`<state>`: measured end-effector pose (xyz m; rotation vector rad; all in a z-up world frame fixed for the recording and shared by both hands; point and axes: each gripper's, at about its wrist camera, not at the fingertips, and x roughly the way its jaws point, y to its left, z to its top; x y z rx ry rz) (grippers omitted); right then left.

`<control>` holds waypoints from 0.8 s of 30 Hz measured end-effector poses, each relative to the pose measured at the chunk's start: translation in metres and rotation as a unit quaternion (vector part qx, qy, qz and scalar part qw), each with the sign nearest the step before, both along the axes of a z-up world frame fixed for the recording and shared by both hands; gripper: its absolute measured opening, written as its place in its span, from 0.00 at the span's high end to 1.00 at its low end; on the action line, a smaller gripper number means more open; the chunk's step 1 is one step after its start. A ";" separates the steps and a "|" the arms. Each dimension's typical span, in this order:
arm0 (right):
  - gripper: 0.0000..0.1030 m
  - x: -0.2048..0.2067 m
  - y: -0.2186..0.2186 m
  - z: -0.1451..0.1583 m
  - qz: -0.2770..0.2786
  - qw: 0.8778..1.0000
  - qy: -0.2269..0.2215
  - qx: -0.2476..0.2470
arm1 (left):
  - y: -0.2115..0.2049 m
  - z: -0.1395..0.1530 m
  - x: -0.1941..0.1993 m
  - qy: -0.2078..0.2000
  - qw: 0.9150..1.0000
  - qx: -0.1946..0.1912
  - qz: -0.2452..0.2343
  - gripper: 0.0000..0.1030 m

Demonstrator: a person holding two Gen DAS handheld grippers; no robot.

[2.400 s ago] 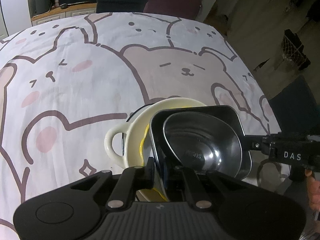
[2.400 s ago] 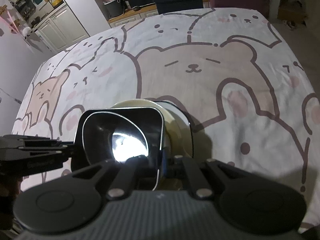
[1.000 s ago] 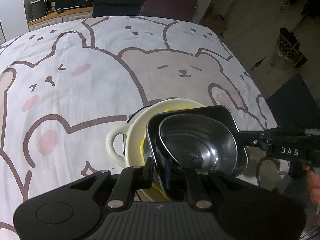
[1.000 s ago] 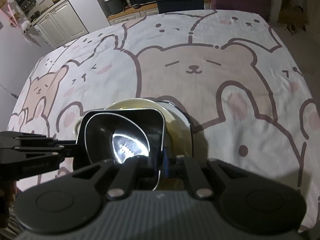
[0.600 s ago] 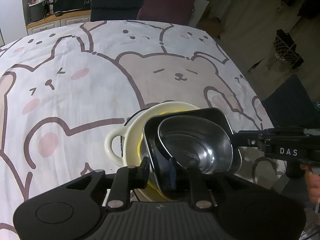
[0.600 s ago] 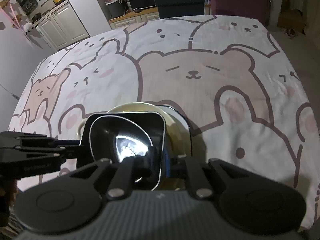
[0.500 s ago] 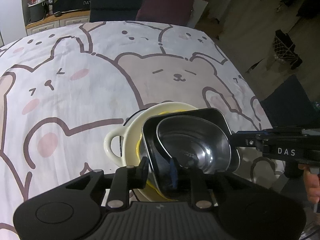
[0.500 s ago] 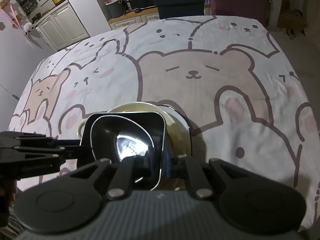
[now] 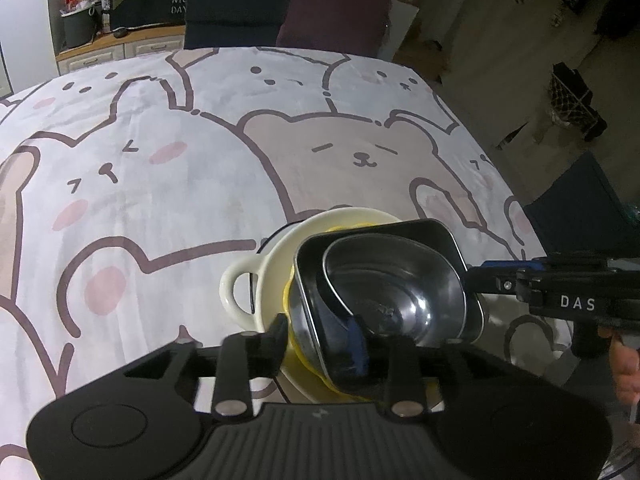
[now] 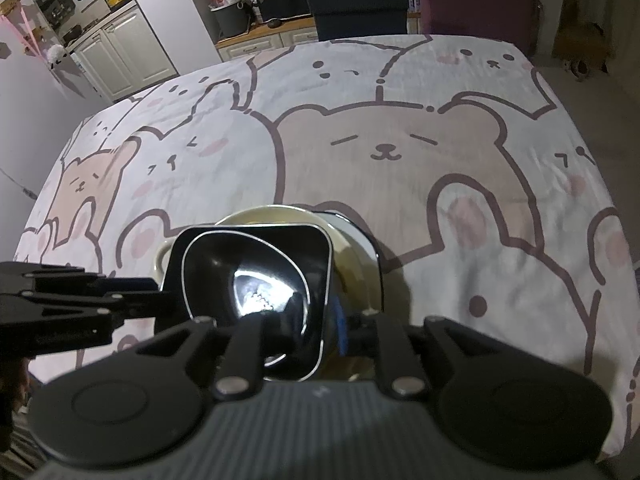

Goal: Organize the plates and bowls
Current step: 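Lower the steel containers into the cream bowl on the plate stack, then open both grippers and pull them back from the stack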

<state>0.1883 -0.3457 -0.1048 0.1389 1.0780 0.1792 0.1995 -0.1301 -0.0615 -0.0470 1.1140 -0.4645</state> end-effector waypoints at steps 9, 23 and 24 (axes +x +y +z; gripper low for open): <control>0.19 -0.018 0.000 0.012 -0.009 0.998 -0.053 -0.020 | 0.007 0.014 -0.021 -0.060 0.998 0.027 0.015 0.02; 0.01 -0.092 -0.003 0.034 -0.038 0.985 -0.164 -0.031 | 0.025 0.040 -0.100 -0.154 0.987 0.011 0.048 0.00; 0.00 -0.099 -0.004 0.033 -0.043 0.984 -0.168 -0.028 | 0.026 0.042 -0.106 -0.159 0.986 0.008 0.049 0.00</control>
